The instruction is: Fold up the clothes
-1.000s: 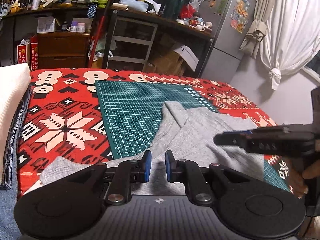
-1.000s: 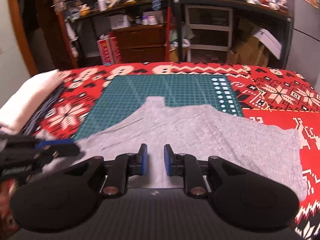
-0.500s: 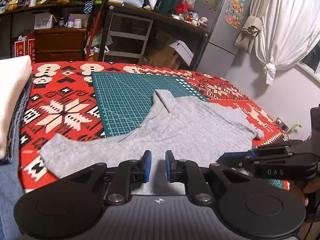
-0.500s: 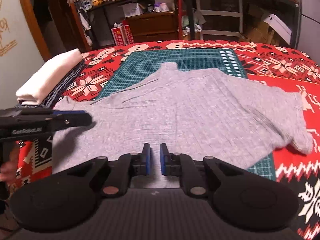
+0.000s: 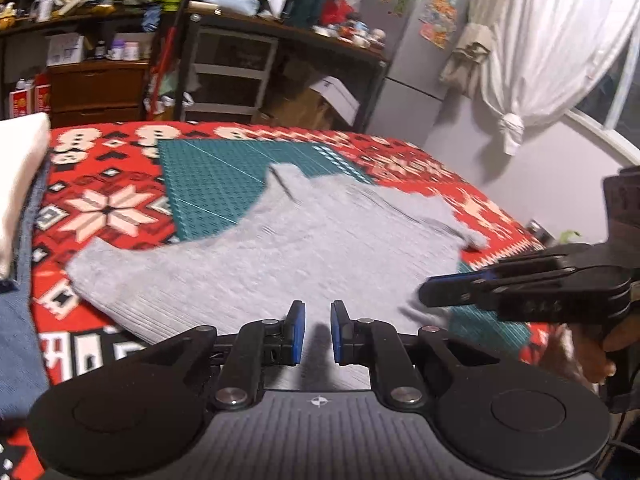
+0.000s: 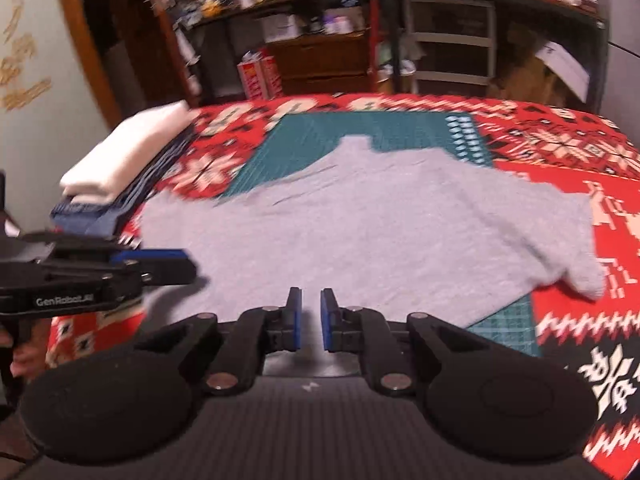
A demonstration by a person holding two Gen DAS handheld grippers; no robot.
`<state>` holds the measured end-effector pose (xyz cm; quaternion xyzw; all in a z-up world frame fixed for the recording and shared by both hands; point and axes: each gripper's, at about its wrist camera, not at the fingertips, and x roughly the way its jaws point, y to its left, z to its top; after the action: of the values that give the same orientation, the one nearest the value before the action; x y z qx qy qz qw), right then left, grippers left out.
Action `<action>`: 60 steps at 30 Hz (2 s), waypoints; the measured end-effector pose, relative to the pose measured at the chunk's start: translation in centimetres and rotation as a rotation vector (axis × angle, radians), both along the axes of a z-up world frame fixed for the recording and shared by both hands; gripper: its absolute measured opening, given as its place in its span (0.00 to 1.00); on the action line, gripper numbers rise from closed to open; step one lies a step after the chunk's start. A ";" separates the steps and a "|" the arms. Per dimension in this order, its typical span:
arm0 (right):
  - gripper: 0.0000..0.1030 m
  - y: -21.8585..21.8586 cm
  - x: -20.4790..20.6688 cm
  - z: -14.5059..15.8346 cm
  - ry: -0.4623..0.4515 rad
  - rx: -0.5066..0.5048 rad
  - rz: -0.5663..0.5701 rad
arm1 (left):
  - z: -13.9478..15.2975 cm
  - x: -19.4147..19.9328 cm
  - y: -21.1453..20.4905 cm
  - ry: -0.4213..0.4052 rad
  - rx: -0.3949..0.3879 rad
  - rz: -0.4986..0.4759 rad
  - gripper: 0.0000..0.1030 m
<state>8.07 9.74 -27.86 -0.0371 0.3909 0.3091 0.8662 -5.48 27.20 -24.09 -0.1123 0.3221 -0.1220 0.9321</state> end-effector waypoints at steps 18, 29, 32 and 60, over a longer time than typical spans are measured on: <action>0.11 0.3 -3.4 0.7 -0.091 -0.026 0.068 | -0.5 -3.1 -3.5 0.004 0.076 -0.001 0.13; 0.11 1.1 -4.3 -1.5 -0.081 -0.010 0.177 | -0.7 -5.0 -5.6 0.019 0.153 0.077 0.27; 0.10 -0.2 -4.6 -2.0 -0.086 -0.001 0.180 | -1.2 -5.3 -6.8 0.021 0.222 0.074 0.29; 1.00 -4.6 6.5 -2.4 -0.089 0.014 0.008 | 2.6 -1.6 -6.3 0.090 0.312 0.475 0.91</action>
<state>14.54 5.11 -30.22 -0.0462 0.3496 0.3133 0.8818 -7.11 20.91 -21.49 -0.0453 0.3428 0.1558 0.9253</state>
